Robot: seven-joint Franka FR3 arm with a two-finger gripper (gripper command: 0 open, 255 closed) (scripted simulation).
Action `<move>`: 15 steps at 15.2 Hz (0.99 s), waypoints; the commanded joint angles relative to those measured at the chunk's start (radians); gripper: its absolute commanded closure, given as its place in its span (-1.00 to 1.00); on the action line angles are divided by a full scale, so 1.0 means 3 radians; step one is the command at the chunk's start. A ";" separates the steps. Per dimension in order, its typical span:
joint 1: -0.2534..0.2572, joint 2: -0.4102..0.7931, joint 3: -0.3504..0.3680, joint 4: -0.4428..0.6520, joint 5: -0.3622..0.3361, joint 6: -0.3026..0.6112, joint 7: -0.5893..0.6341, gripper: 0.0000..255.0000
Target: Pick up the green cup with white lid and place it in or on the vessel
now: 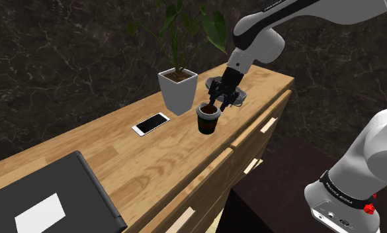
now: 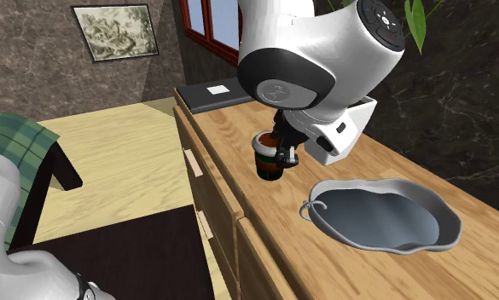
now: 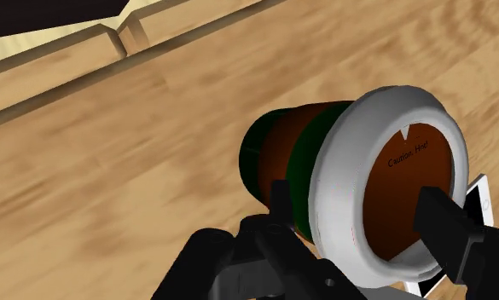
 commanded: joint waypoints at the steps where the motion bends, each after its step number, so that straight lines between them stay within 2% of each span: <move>1: 0.0000 0.0000 0.0000 0.0000 0.0000 0.0000 0.0000 1.00; 9: 0.0000 0.0000 0.0000 0.0000 0.0000 0.0001 0.0000 1.00; 15: -0.0018 -0.0154 -0.0007 0.0101 -0.0117 -0.0205 0.0179 1.00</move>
